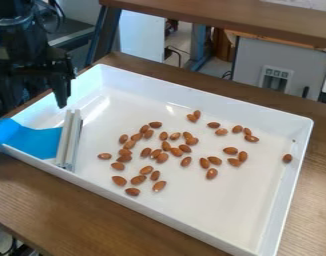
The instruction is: Sweep into pile
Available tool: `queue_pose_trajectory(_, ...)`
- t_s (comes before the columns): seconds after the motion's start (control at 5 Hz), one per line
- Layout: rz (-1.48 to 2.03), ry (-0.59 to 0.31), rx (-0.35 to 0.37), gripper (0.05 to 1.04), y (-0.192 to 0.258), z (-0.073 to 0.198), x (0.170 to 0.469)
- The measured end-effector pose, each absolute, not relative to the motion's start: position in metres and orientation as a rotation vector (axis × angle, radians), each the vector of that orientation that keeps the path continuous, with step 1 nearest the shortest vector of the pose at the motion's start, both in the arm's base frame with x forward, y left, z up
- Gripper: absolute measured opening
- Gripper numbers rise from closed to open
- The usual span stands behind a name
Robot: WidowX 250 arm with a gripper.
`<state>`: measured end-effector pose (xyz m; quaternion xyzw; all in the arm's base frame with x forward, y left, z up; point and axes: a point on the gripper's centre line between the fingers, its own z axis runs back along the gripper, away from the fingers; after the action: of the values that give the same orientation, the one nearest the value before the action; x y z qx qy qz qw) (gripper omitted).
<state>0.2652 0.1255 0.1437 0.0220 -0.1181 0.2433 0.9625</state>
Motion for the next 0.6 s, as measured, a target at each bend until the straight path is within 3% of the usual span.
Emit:
queue_pose_trajectory(0.4,0.500,-0.203,0.029,1.001,0.121,0.126,0.276)
queue_pose_trajectory(0.6,0.490,-0.227,0.023,1.001,0.120,0.123,0.283)
